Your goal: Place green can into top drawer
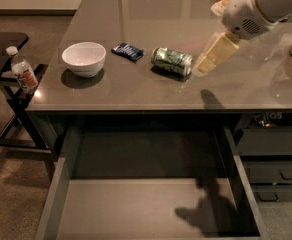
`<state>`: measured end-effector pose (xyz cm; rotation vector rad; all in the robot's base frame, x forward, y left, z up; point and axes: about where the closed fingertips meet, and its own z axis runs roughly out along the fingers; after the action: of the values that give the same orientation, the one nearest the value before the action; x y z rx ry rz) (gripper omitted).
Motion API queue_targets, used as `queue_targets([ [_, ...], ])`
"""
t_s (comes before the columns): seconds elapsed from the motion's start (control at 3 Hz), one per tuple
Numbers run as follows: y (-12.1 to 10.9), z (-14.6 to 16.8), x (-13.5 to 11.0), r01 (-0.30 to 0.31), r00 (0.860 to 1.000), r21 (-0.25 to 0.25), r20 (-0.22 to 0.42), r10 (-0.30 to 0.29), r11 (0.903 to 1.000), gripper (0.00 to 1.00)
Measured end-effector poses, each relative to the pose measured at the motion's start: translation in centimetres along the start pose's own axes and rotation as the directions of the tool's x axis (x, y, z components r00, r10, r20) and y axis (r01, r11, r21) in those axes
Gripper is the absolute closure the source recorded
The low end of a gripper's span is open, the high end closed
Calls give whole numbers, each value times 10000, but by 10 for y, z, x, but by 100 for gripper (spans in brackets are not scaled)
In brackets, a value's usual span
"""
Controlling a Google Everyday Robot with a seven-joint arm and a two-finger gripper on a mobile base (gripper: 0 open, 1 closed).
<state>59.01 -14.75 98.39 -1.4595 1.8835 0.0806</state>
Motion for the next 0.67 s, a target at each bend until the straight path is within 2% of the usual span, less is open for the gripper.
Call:
queue_targets([
  [0.33, -14, 26, 5, -355, 9984, -134, 437, 361, 9993, 0],
  [0.67, -25, 57, 11, -565, 9959, -510, 673, 599, 9971, 0],
])
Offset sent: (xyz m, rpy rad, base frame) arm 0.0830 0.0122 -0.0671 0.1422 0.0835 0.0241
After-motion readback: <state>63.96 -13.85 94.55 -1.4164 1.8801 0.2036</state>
